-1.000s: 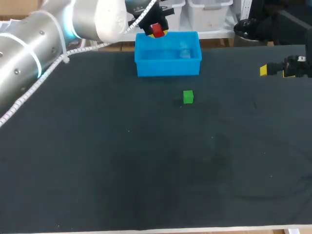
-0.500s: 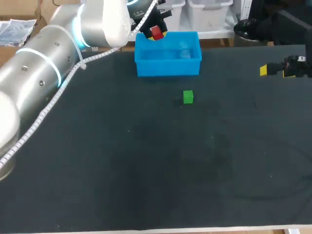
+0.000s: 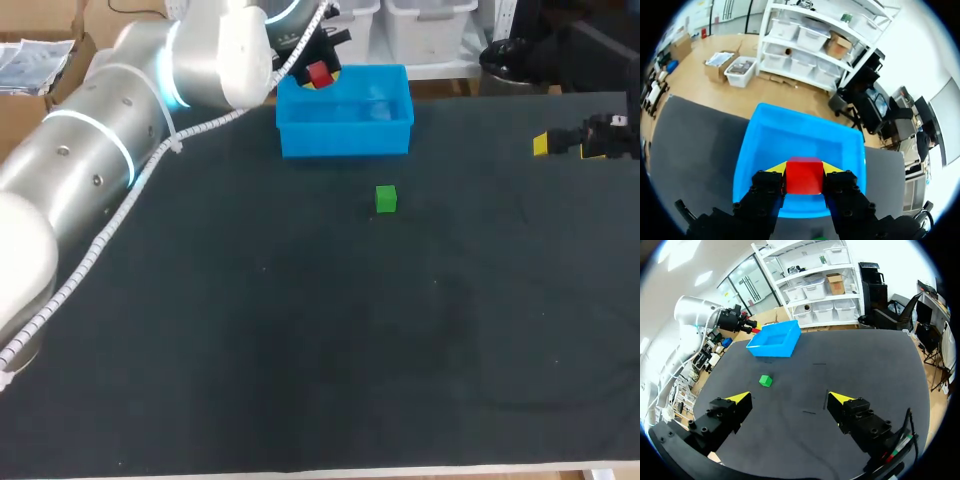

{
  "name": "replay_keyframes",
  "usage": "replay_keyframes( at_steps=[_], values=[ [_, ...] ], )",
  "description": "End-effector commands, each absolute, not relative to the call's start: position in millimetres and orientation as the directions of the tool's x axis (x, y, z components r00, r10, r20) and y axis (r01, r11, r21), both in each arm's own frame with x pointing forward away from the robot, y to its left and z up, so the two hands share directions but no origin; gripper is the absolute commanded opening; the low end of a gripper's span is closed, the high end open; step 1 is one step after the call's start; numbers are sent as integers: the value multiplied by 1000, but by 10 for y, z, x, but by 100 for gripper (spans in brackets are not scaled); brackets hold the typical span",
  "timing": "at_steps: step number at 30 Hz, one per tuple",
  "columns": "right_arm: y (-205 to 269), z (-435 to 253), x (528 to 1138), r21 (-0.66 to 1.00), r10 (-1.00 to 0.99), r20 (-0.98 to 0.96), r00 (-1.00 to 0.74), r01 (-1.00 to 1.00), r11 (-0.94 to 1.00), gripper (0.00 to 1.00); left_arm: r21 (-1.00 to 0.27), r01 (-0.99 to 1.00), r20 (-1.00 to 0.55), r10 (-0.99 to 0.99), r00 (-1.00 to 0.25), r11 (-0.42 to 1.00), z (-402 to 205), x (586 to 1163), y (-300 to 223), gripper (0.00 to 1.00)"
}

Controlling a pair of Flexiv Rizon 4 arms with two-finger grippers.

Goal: Use the left arm to pick the red cube and place it into the blue plastic box first, then use the right arm to grasp the green cube and put it into the same blue plastic box after the first action is fully finished.

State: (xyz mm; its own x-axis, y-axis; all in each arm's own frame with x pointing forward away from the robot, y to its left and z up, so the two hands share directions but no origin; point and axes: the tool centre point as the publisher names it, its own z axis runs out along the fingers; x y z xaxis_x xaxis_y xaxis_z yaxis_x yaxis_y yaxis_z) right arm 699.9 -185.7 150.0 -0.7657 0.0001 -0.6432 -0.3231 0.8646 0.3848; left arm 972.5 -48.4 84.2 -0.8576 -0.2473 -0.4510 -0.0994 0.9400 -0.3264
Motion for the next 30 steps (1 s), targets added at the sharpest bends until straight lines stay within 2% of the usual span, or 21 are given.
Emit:
replay_keyframes(
  at_steps=[1, 16, 23, 30],
  values=[
    [-1856, 1500, 6997, 384, 0, -643, -766, -323, 865, 100, -309, -110, -377, -228, -898, 945, 831, 9978, -565, 100],
    [-1856, 1500, 6997, 384, 0, -643, -766, -323, 865, 100, -289, -86, -397, -201, -896, 953, 978, 9894, -541, 100],
    [-1856, 1500, 6997, 384, 0, -643, -766, -323, 865, 100, -238, -16, -435, -121, -892, 971, 1098, 9681, -494, 100],
    [-1856, 1500, 6997, 384, 0, -643, -766, -323, 865, 100, -239, 46, -451, -69, -890, 970, 1230, 9298, -328, 100]
  ],
)
